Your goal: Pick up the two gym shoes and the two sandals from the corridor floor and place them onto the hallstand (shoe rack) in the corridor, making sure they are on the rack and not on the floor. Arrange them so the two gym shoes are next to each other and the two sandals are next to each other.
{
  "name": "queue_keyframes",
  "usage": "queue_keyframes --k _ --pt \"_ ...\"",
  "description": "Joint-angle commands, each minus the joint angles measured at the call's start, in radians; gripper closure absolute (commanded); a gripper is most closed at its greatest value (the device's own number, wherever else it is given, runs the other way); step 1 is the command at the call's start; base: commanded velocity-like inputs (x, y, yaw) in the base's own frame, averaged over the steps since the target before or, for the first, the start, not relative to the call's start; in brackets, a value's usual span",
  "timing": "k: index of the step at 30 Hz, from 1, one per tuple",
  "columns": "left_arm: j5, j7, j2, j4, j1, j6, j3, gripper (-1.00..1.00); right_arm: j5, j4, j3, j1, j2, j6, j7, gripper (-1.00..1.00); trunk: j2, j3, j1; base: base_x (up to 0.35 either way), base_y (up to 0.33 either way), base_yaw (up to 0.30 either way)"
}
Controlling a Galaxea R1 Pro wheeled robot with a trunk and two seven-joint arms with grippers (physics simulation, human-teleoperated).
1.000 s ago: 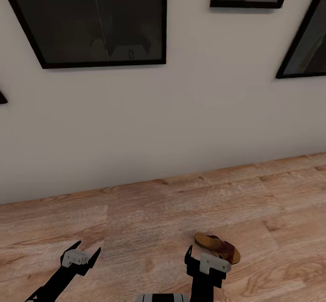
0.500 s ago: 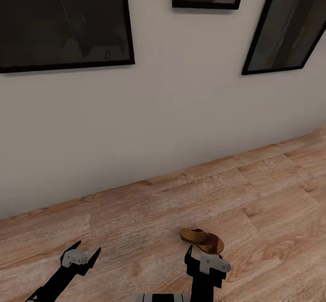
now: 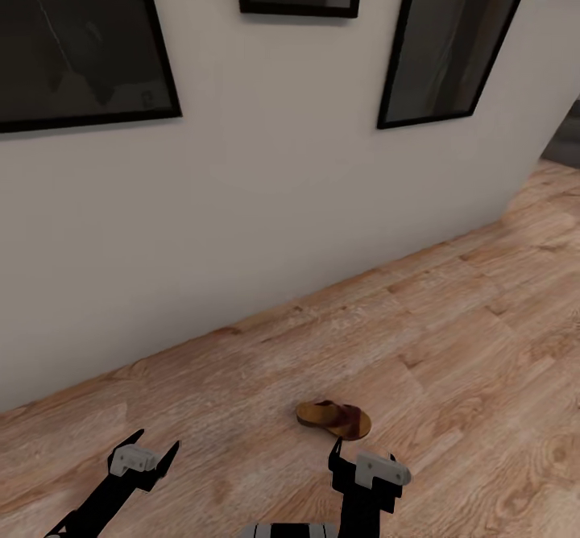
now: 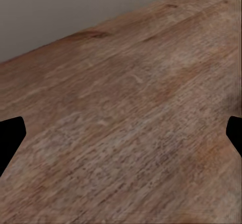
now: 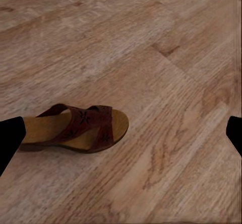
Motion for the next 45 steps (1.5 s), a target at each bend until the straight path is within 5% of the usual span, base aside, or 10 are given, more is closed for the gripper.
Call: queue_keyframes --k 1,45 --pt "-0.008 -0.004 -0.001 -0.001 -0.001 -0.005 0.004 -1.0 -0.005 -0.001 0.002 -0.001 0.0 -0.002 -0.005 -1.0 0.0 -0.001 0.0 0.0 0.0 -0.288" --pt "-0.007 -0.004 0.0 -0.001 -0.001 -0.005 0.004 -1.0 -0.005 -0.001 0.002 -0.001 -0.001 -0.017 -0.005 -1.0 0.0 -0.001 0.0 0.0 0.0 -0.288"
